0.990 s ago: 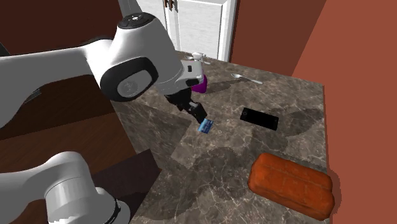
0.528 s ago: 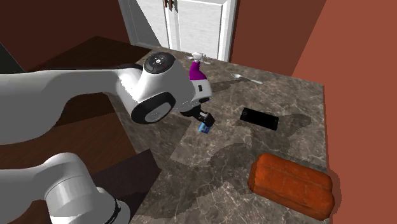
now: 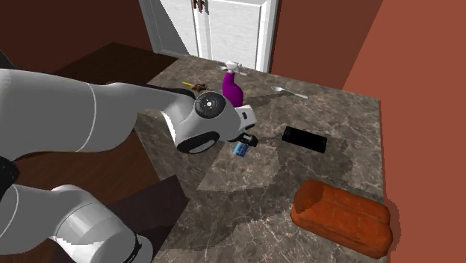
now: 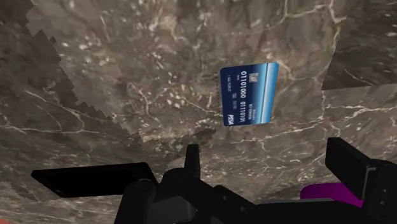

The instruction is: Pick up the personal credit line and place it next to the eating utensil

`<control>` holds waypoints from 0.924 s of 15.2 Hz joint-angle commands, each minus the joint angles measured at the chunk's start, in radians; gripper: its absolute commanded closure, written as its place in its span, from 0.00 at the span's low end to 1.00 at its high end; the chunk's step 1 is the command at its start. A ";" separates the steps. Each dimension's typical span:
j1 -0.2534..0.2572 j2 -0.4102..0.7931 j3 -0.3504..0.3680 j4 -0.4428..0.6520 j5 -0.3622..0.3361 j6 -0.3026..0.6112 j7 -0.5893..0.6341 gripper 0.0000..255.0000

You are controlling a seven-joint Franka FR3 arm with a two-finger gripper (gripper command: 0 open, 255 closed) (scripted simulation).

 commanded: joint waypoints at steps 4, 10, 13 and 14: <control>0.341 0.185 -0.253 0.083 0.445 0.123 -0.426 0.00; 0.421 0.318 -0.294 0.165 0.739 0.116 -0.654 0.00; 0.419 0.331 -0.290 0.173 0.766 0.113 -0.674 0.00; 0.419 0.331 -0.290 0.173 0.766 0.113 -0.674 0.00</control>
